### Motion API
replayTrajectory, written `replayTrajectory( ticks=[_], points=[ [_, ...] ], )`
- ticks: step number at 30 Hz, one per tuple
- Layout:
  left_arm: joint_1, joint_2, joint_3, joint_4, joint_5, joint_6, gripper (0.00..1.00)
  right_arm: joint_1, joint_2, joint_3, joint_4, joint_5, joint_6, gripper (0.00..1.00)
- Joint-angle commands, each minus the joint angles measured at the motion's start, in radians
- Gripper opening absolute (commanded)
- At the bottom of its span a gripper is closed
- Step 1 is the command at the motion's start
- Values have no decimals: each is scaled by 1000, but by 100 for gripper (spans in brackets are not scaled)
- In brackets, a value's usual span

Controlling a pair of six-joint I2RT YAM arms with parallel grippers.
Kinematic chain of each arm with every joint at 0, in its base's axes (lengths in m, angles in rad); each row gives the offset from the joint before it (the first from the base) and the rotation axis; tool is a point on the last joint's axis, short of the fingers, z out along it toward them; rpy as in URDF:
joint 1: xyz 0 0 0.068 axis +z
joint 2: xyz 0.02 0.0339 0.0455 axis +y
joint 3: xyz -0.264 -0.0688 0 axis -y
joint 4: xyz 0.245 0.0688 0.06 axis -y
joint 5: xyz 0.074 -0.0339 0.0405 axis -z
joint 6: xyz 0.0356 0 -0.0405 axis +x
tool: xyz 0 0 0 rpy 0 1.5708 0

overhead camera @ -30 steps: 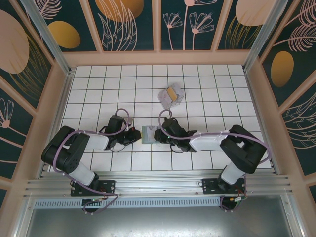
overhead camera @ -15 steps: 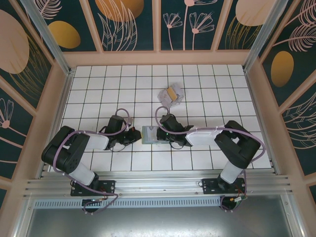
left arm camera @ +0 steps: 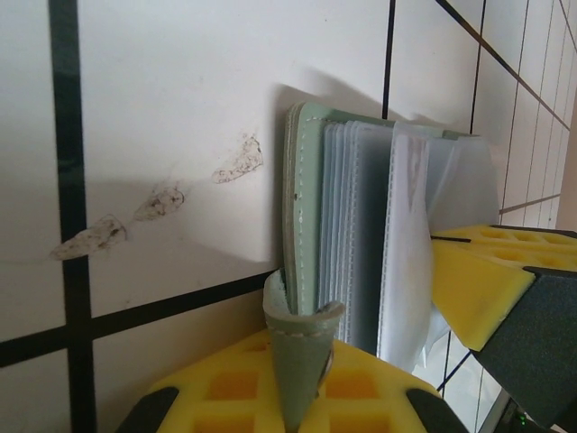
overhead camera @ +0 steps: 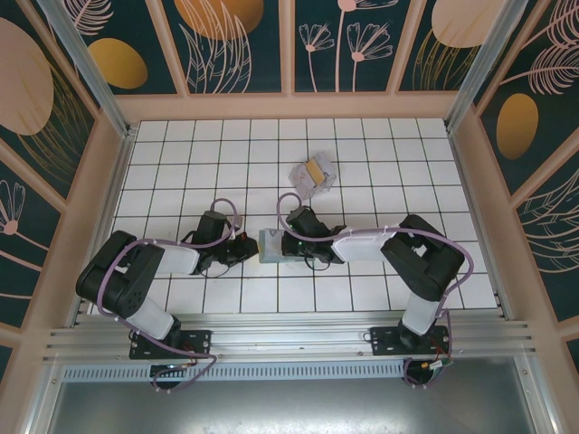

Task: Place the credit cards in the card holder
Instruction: Insert the credit card into the card slot, then rotate the card holder at the bottom-center of the table.

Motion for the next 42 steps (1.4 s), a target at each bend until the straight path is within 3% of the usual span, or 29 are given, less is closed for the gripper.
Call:
replayTrajectory(
  ticks=[1, 6, 8, 10, 13, 19, 22, 29, 34, 42],
  points=[
    [-6, -27, -3, 8, 28, 1, 6, 19, 1, 25, -2, -34, -12, 9],
    [-6, -55, -19, -14, 22, 3, 8, -2, -85, -6, -48, -5, -26, 9],
    [-6, -67, -25, -25, 21, 3, 20, -9, -119, -21, -73, -5, -32, 10],
    [-6, -92, -21, -52, 20, 15, 46, -10, -149, -39, -97, -11, -40, 10],
    [-6, -144, 20, -171, -51, 60, 54, -3, -189, -95, -101, -28, -24, 10],
    [3, -212, 183, -430, -233, 168, 53, 33, -233, -194, -87, -53, 18, 11],
    [11, -171, 279, -484, -245, 216, 50, 53, -244, -228, -70, -53, 43, 11],
    [12, 37, 418, -477, -207, 282, 33, 43, -232, -270, -20, -6, 69, 11],
    [11, 102, 394, -433, -140, 269, 28, -27, -185, -264, 69, -25, 52, 11],
    [-12, 26, 214, -378, -124, 208, 22, -106, -56, -109, 95, -65, -44, 11]
  ],
)
